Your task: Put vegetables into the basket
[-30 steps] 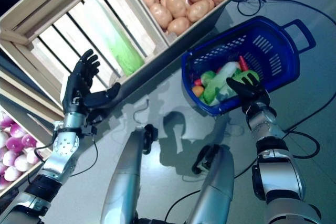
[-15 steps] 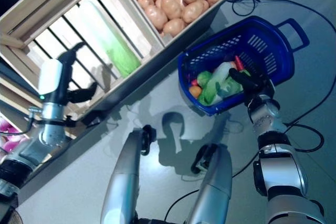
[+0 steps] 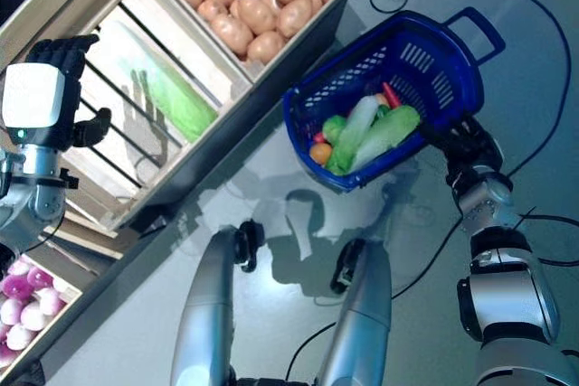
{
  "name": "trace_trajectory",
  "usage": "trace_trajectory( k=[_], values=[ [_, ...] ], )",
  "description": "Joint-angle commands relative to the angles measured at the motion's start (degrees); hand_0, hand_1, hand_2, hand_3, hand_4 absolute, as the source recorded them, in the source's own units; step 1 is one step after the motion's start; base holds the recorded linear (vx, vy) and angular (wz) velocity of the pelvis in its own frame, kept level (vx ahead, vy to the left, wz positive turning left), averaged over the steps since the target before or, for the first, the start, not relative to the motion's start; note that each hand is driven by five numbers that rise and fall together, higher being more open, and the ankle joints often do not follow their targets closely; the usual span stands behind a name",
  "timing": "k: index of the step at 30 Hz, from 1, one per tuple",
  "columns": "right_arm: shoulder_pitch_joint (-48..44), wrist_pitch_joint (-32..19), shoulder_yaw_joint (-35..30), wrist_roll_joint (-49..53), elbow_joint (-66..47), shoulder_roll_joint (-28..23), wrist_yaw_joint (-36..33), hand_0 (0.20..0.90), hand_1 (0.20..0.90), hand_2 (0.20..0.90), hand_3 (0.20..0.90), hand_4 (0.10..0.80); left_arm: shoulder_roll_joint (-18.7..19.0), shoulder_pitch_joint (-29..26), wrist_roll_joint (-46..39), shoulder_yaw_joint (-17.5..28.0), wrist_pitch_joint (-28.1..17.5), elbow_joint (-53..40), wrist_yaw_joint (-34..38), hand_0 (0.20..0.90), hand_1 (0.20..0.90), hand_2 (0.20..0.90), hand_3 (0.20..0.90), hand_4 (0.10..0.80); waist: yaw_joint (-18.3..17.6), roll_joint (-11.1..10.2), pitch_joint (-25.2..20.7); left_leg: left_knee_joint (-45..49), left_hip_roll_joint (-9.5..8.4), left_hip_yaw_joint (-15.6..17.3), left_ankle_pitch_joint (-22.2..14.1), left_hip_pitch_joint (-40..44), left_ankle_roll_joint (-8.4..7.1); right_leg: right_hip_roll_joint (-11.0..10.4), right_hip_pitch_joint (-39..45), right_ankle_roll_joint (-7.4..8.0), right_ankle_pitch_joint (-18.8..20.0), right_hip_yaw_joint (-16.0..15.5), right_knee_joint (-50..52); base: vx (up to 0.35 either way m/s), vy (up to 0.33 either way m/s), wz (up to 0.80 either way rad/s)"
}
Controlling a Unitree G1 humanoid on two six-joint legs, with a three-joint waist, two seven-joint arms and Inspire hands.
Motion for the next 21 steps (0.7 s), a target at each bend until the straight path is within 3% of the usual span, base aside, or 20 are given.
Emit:
trace_trajectory(
  k=[1, 13, 21],
  values=[
    [-6.24, -1.96, 1.3, 3.26, 1.91, -6.09, 4.16, 0.9, 0.9, 0.9, 0.9, 0.8, 4.1, -6.58, 1.42, 1.46, 0.53, 1.68, 1.83, 0.9, 0.9, 0.9, 0.9, 0.8, -0.32, 1.53, -2.84, -0.9, 2.46, 3.12, -7.31, 6.33, -0.17, 1.36, 2.21, -1.53, 5.34, 1.8, -6.75, -0.023, 0.056, -0.08],
    [-12.03, -0.56, 7.28, 5.41, 3.22, -7.22, 6.81, 0.9, 0.9, 0.9, 0.9, 0.8, 5.87, -23.07, 5.48, -16.82, 0.62, 3.64, -6.45, 0.9, 0.9, 0.9, 0.9, 0.8, -2.16, 1.42, -0.32, 4.59, 4.33, 3.17, -8.36, -0.48, -0.43, 0.86, -4.16, -1.13, 5.78, 2.68, -3.0, -0.041, 0.039, -0.06],
    [-13.16, -0.28, 8.18, 9.63, 4.14, -6.99, 6.92, 0.9, 0.9, 0.9, 0.9, 0.8, 5.24, -28.96, 4.54, -25.43, 2.95, 3.59, -15.26, 0.9, 0.9, 0.9, 0.9, 0.8, -2.68, 1.71, 0.24, 8.08, 5.09, 2.85, -9.14, -5.76, -0.47, -0.26, -9.14, -0.41, 6.48, 3.1, -1.0, -0.016, 0.01, -0.01]
  ],
)
